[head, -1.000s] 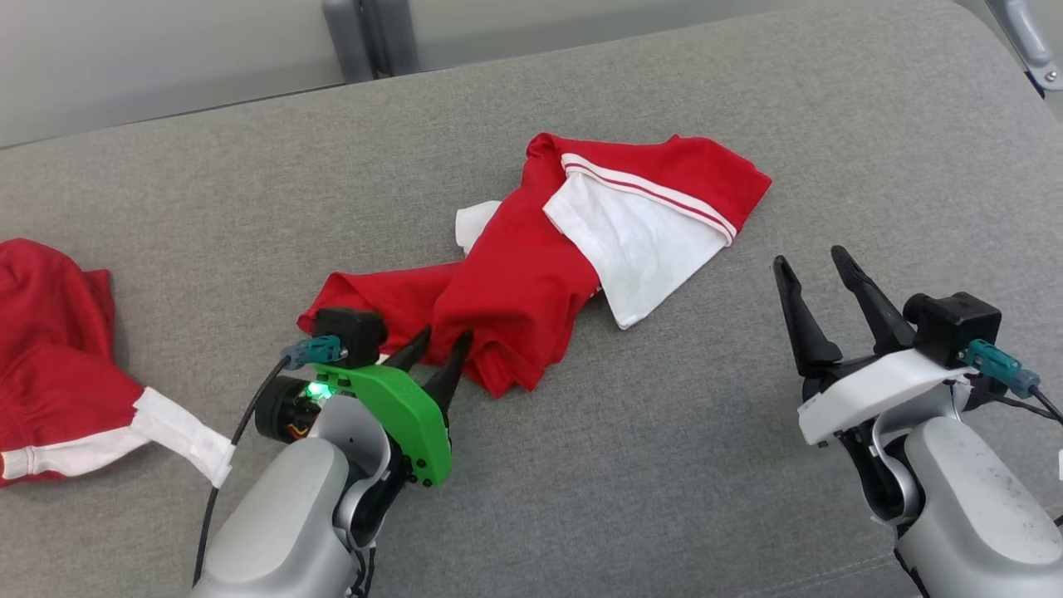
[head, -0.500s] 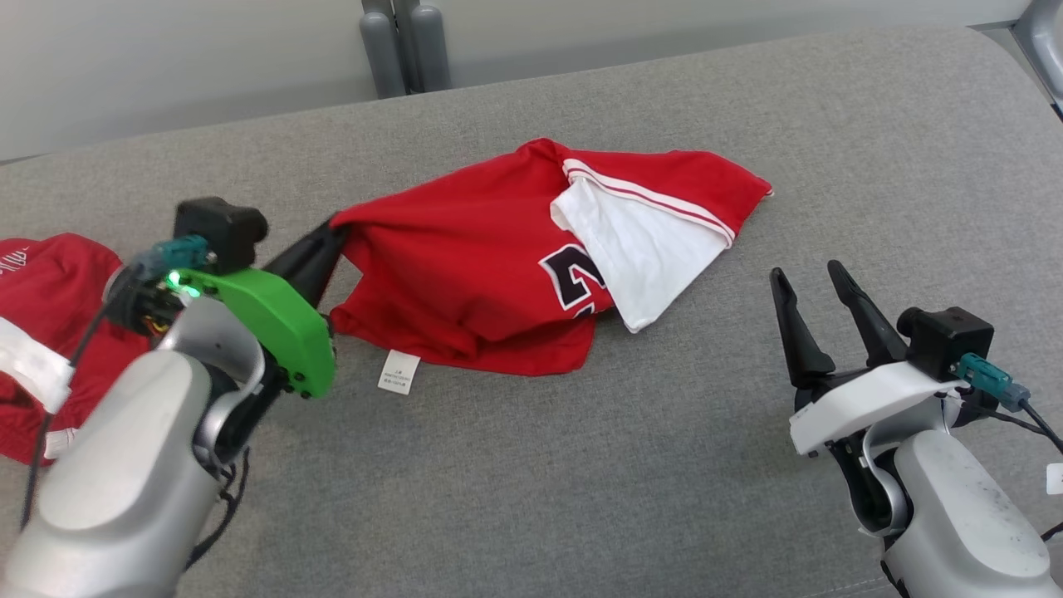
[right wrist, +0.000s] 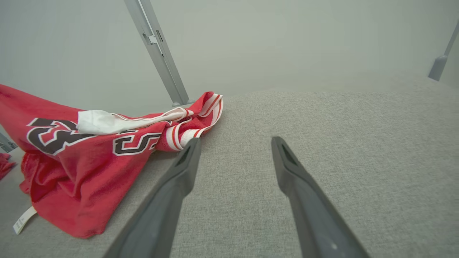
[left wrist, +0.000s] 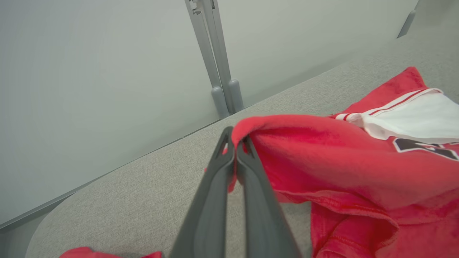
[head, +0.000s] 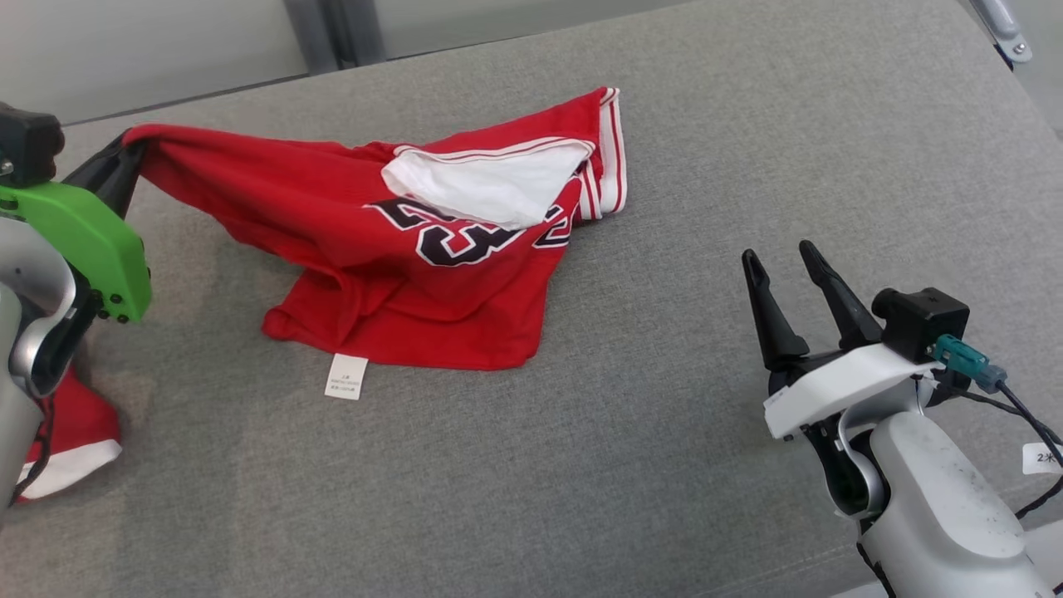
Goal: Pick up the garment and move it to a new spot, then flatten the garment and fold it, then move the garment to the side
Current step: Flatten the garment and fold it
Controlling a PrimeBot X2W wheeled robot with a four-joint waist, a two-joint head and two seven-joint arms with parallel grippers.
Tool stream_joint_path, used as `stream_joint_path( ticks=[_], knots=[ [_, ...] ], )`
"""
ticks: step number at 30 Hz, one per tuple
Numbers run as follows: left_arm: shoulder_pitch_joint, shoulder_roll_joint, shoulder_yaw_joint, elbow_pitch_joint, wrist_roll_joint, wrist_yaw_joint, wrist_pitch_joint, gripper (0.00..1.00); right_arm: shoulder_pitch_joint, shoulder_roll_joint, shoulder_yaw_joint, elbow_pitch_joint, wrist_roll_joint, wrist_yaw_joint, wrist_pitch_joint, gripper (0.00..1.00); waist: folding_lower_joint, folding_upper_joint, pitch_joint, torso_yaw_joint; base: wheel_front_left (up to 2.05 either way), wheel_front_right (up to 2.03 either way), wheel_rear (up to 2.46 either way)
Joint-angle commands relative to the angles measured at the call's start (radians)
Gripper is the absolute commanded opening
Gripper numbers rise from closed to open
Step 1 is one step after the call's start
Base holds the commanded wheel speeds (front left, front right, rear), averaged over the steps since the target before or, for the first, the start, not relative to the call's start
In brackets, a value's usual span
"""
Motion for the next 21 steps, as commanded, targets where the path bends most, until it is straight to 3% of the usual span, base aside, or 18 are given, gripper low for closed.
stream_joint_path(
  ticks=[1, 7, 8, 9, 10, 21],
  knots=[
    [-0.017, 0.010, -0.014, 0.026, -0.016, -0.002, -0.021, 0.00, -0.010, 0.004, 0.001, 0.001, 0.003, 0.000, -0.003, 1.00, 0.0000, 0.0000, 0.035, -0.041, 0.00, 0.00, 0.00],
    [-0.044, 0.010, -0.073, 0.134, -0.081, -0.002, -0.089, 0.00, -0.009, 0.000, -0.004, 0.007, 0.007, 0.000, -0.003, 1.00, 0.0000, 0.0000, 0.041, -0.058, 0.00, 0.00, 0.00],
    [-0.045, 0.011, -0.081, 0.161, -0.093, -0.002, -0.086, 0.16, -0.007, 0.000, -0.005, 0.009, 0.005, 0.000, -0.003, 1.00, 0.0000, 0.0000, 0.039, -0.056, 0.00, 0.00, 0.00],
    [-0.042, 0.005, -0.090, 0.187, -0.101, -0.002, -0.070, 0.77, -0.004, 0.001, -0.005, 0.011, 0.002, 0.000, -0.003, 1.00, 0.0000, 0.0000, 0.035, -0.054, 0.00, 0.00, 0.00],
    [-0.038, -0.002, -0.108, 0.203, -0.106, -0.002, -0.058, 1.00, -0.002, 0.003, -0.002, 0.013, -0.001, 0.000, -0.003, 1.00, 0.0000, 0.0000, 0.029, -0.051, 0.00, 0.00, 0.00],
    [-0.028, 0.003, -0.187, 0.172, -0.133, -0.003, -0.223, 1.00, 0.035, -0.013, 0.003, 0.018, -0.009, 0.000, -0.003, 1.00, 0.0000, 0.0000, -0.046, 0.033, 0.00, 0.00, 0.00]
  ],
)
